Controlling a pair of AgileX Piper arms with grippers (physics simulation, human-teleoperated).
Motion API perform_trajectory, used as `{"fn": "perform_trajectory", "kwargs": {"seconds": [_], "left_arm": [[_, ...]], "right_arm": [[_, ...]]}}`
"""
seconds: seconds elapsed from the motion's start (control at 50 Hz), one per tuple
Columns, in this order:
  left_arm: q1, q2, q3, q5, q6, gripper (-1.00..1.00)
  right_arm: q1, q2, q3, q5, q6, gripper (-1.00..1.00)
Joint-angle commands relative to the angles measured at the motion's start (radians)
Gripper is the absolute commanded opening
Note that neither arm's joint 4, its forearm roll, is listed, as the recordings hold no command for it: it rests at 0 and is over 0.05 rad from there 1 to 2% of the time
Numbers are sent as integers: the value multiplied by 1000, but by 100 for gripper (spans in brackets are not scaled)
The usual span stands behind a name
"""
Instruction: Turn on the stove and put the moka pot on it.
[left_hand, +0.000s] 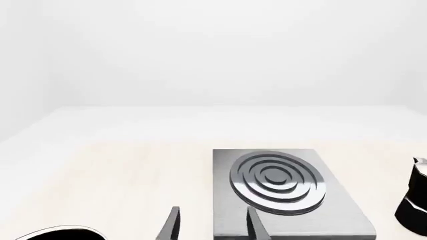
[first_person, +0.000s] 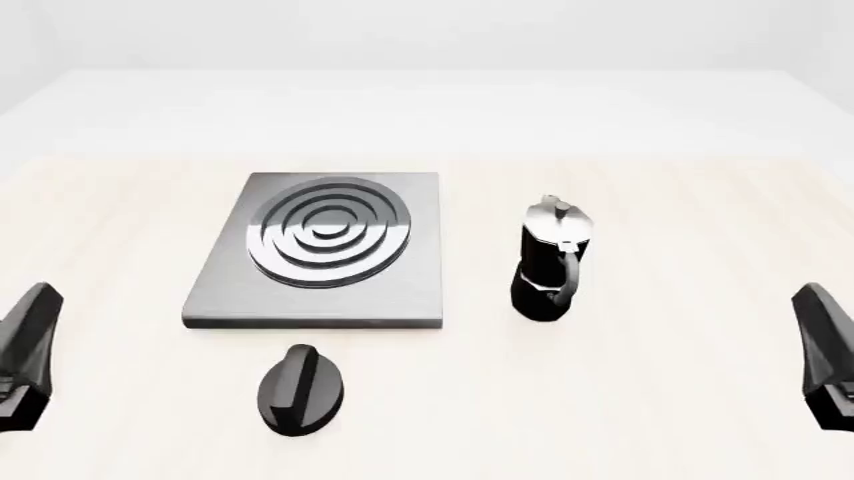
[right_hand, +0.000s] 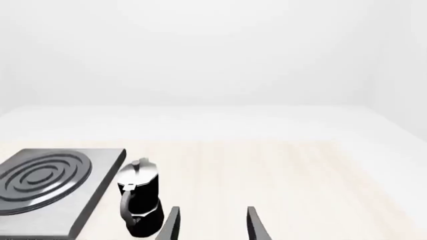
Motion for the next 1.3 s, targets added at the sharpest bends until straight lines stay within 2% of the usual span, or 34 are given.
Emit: {"fn": "perform_trajectory", "kwargs": {"seconds": [0.02, 0.14, 0.24, 0.28, 0.3, 0.32, 0.34, 0.36, 0.38, 0.46, 0.5, 0.54, 0.58, 0.62, 0.72, 0.86, 0.9, 1.02, 1.12, 1.3], "left_arm": [[8, -20, 13, 20, 11, 100], [10, -28, 5, 27, 10, 100], [13, -30, 2, 26, 10, 100], [13, -30, -5, 32, 12, 100], [13, -27, -11, 34, 10, 100], [12, -28, -12, 35, 11, 100], [10, -29, -14, 34, 15, 100], [10, -29, -14, 34, 15, 100], [10, -29, -14, 36, 15, 100], [20, -30, -1, 39, 13, 100], [18, -30, 4, 39, 10, 100], [16, -29, 5, 41, 9, 100], [16, -28, 6, 44, 5, 100], [14, -25, 9, 45, 2, 100], [2, -24, 7, 51, -3, 100], [0, -14, 8, 47, -6, 100], [-1, -13, 8, 47, -6, 100], [-2, -21, 12, 57, -6, 100], [-3, -26, 14, 65, -6, 100], [-3, -27, 16, 70, -4, 100]], "right_arm": [[9, -16, 8, 20, -7, 100], [16, -24, -16, 38, -9, 100], [57, -28, -41, 62, -35, 100], [36, 59, -43, 24, -73, 100], [60, 77, -52, 16, -107, 100], [66, 72, -58, 24, -111, 100], [84, 103, -85, 33, -68, 100], [108, 141, -100, 28, -53, 100], [135, 188, -119, 23, -70, 100], [152, 343, -165, -14, -117, 100], [242, 365, -198, 6, -72, 100], [225, 409, -227, 12, -87, 100], [248, 485, -253, 5, -97, 100], [278, 582, -297, 8, -72, 100], [342, 657, -366, 24, -82, 100], [441, 832, -449, 1, -6, 100], [453, 866, -467, -5, -3, 100], [521, 997, -519, -18, 52, 100], [560, 1051, -552, -14, 75, 100], [626, 1097, -604, -1, 80, 100]]}}
